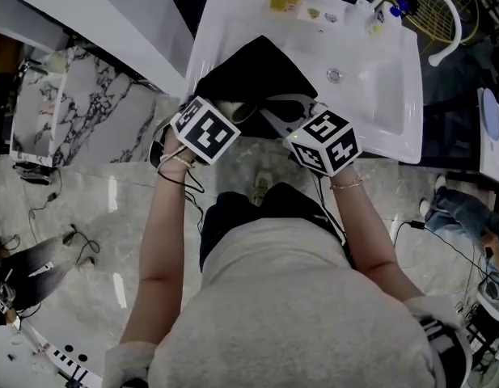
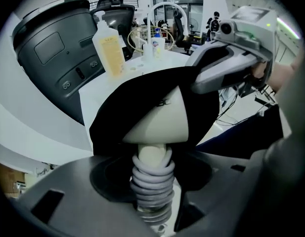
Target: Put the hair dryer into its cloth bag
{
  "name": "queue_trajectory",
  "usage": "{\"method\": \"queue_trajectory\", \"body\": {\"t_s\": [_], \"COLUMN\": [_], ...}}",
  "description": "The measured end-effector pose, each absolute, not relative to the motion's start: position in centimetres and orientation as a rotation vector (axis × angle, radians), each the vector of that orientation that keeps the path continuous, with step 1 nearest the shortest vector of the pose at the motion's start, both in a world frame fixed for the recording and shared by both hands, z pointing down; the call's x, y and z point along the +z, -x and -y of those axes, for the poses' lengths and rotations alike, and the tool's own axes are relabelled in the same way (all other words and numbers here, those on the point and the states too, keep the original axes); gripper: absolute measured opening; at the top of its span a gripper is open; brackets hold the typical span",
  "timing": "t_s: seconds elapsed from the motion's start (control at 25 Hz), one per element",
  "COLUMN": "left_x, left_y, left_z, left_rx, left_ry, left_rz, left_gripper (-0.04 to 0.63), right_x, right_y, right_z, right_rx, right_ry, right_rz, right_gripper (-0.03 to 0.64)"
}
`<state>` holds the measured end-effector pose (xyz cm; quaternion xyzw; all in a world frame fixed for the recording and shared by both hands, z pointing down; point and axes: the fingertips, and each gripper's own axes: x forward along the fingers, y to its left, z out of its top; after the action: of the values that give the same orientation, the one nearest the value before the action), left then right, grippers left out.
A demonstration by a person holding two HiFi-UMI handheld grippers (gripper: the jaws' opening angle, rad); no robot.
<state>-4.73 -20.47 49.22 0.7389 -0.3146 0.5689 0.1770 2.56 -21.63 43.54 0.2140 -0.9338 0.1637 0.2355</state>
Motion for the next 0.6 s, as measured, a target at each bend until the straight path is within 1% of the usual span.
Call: {"method": "queue_trajectory", "body": {"t_s": [0.36, 0.6], "left_x": [51.1, 52.7], "left_y": [5.1, 4.1], "left_z": [20.7, 21.1], "left_rx": [1.866, 1.898], "left_ry": [-2.003, -1.975], "left_rz": [0.863, 0.82], "left_gripper": [0.222, 0.224], "right_x": [44.2, 46.1], "right_y": [-1.6, -1.4], "right_z": [22.2, 23.0], "right_rx": [0.459, 0.496], "right_ry": [-0.587, -0.584], "right_rz": [2.569, 2.537], "right_gripper": [0.014, 0.014]}}
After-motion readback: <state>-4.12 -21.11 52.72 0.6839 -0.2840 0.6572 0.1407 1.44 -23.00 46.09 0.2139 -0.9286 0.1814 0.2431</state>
